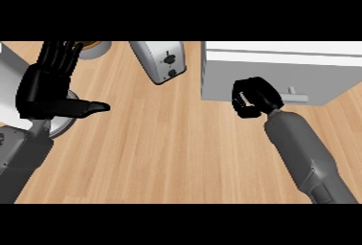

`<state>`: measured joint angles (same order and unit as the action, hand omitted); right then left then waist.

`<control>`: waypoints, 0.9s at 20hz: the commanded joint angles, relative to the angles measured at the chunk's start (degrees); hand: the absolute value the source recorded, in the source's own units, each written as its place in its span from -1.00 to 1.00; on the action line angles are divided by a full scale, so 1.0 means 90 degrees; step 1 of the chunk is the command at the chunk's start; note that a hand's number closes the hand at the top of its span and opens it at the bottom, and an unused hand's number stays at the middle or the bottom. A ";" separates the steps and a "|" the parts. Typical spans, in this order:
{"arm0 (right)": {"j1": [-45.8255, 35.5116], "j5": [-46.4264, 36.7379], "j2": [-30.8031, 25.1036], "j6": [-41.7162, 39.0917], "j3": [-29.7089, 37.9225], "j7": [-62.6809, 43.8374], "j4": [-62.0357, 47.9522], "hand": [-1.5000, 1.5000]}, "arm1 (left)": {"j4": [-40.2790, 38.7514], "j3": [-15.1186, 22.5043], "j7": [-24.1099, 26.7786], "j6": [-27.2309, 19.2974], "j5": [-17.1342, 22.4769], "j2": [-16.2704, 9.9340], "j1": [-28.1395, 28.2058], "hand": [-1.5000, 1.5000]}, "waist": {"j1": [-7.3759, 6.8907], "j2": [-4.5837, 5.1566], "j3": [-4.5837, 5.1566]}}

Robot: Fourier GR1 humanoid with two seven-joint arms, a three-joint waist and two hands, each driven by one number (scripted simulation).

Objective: Pick up the cup, place it into the drawer and close the drawer

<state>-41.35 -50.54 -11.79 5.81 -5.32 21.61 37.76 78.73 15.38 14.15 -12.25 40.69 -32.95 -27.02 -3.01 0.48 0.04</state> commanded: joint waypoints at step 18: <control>-0.1630 0.0604 -0.0775 -0.0375 0.1182 0.0665 -0.2242 1.00 | -0.0017 0.0045 0.0311 0.0797 0.0007 0.0274 0.0389 -1.00 | -0.0415 0.0301 -0.0029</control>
<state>-49.62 -46.83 -14.62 0.53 0.66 34.72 21.63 78.84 14.91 16.62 -5.45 40.84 -31.96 -23.75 -5.20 0.45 0.53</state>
